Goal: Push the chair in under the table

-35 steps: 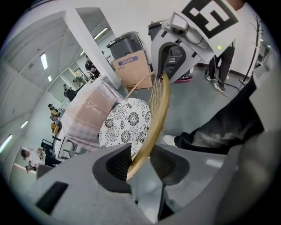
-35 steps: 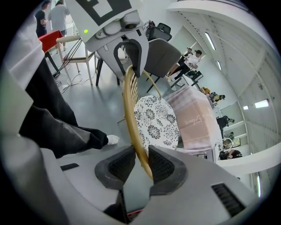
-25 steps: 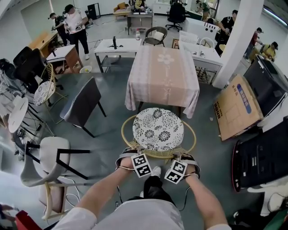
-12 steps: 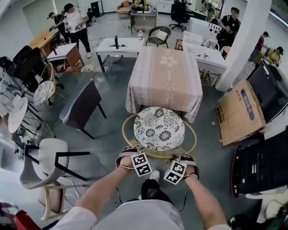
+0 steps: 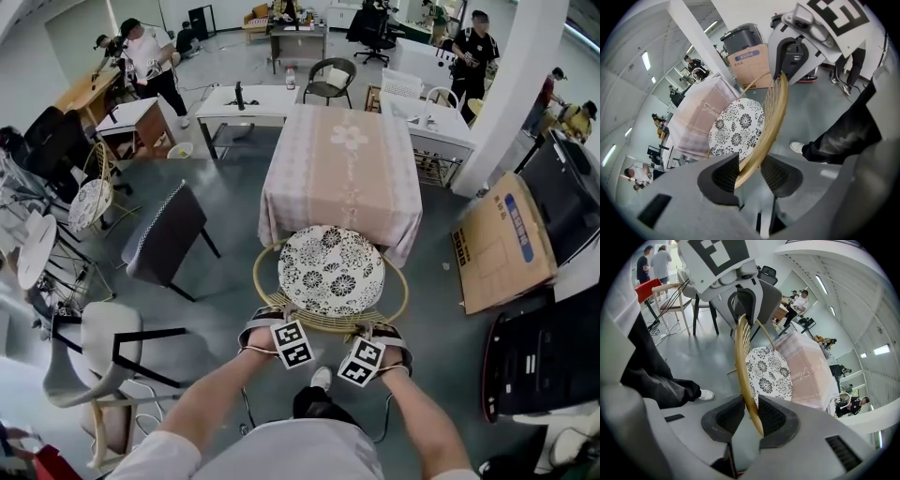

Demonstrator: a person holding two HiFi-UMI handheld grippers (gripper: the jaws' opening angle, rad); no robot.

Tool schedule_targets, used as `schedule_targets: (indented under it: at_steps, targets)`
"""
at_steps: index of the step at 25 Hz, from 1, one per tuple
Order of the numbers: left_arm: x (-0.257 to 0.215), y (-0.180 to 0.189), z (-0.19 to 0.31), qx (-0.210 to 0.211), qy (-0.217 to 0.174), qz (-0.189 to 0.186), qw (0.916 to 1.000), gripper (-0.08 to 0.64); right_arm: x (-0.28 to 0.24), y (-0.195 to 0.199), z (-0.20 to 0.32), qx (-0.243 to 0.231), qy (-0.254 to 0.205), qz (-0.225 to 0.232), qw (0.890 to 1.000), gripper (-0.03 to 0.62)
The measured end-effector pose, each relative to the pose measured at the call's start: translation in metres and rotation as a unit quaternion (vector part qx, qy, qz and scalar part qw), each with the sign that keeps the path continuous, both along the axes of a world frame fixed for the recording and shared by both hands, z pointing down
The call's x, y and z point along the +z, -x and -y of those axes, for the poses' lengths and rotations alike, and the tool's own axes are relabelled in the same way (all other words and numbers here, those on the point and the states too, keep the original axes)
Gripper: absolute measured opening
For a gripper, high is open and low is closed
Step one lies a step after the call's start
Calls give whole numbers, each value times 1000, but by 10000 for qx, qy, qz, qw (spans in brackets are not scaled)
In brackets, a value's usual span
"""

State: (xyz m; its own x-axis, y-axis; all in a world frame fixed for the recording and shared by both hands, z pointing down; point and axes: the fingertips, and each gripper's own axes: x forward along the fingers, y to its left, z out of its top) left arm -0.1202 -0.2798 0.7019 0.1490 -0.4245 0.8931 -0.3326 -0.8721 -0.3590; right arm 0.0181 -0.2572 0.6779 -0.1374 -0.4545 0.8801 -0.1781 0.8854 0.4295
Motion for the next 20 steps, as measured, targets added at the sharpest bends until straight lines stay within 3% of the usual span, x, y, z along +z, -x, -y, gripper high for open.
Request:
schedule_targets:
  at_steps: [20]
  targets:
    - [0, -5, 98, -143, -41, 155, 9998, 143, 0, -6, 97, -66, -24, 166, 9998, 81]
